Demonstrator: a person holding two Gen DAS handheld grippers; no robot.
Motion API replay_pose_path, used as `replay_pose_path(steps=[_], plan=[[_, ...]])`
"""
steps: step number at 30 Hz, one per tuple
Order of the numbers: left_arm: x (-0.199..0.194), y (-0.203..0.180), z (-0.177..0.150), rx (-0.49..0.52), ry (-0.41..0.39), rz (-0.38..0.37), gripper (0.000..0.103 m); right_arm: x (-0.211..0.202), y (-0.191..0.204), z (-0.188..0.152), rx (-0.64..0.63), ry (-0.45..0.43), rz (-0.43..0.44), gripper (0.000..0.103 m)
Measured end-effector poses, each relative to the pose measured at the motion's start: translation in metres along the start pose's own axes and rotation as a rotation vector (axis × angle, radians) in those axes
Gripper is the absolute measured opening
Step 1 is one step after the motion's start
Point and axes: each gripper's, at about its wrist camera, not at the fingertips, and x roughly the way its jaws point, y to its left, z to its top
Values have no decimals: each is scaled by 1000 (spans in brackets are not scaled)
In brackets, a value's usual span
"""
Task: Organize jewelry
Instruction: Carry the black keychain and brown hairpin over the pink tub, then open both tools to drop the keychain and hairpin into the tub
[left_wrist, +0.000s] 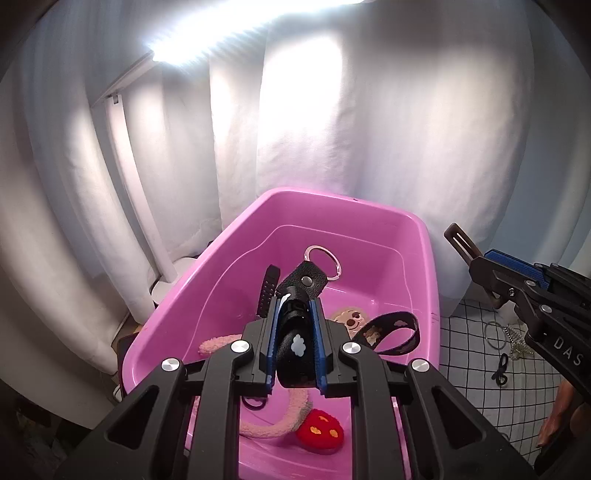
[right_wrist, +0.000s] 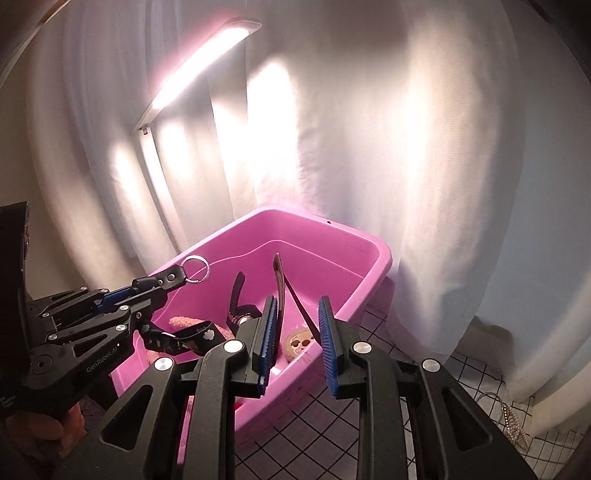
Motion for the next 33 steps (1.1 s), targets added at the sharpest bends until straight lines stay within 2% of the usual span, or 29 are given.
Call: replay_pose_path(steps=[5, 12, 20, 27, 29, 30, 31, 32, 33], plan=[[20, 20, 5, -20, 35, 2, 16, 33, 20, 19, -27, 39, 21, 22], [49, 33, 5, -25, 108, 4, 16, 83, 38, 35, -29, 138, 54, 23], [76, 48, -1, -49, 219, 8, 17, 130, 37, 36, 21, 285, 63, 23], [89, 51, -4, -51, 284, 5, 18, 151, 27, 31, 89, 385, 74, 23], [89, 51, -3, -49, 290, 7, 19, 153, 26, 31, 102, 397, 66, 28], [88, 51, -3, -48, 292, 12, 22, 152, 25, 32, 104, 395, 62, 28], [88, 51, -3, -47, 293, 19, 36, 152, 26, 33, 104, 394, 58, 36], [87, 51, -2, -48, 290, 26, 48, 151, 27, 34, 102, 390, 52, 52], [85, 52, -1, -53, 281, 35, 72, 149, 27, 36, 98, 381, 45, 58]])
